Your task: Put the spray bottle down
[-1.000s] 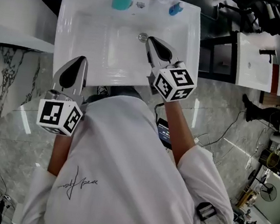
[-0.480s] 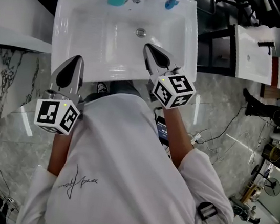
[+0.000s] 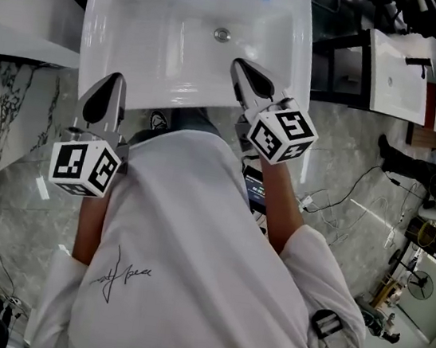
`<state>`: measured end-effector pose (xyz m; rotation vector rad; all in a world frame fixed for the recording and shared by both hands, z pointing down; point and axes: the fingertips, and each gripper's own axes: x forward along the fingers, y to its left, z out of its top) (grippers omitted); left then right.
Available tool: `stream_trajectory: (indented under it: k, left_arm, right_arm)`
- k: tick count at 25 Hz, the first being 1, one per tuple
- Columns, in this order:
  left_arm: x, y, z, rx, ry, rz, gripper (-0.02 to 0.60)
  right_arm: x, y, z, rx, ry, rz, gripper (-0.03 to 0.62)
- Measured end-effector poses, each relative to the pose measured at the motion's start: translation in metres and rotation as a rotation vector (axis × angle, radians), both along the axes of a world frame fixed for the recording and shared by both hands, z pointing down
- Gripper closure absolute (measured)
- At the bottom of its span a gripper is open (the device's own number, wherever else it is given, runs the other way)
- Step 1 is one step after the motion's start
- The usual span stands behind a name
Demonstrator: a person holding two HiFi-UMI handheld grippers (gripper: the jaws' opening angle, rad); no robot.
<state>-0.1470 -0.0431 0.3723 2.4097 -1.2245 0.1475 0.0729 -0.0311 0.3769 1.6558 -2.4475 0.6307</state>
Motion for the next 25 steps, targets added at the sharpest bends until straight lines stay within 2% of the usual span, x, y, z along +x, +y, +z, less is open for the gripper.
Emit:
stream_trajectory:
  k: [15, 25]
  left_arm:
    - [0.0050, 0.0046, 0.0073, -0.041, 0.013, 0.056, 0.529]
    - [0.0014, 0.0071, 0.0048, -0.033, 0.042, 0.070, 0.529]
  right_arm:
    - [-0.0071, 0.0052, -0.0045, 0.004, 0.029, -0.029, 0.600]
    - [-0.0069, 0.0085, -0.0056, -0.016, 0.043, -0.018, 0.599]
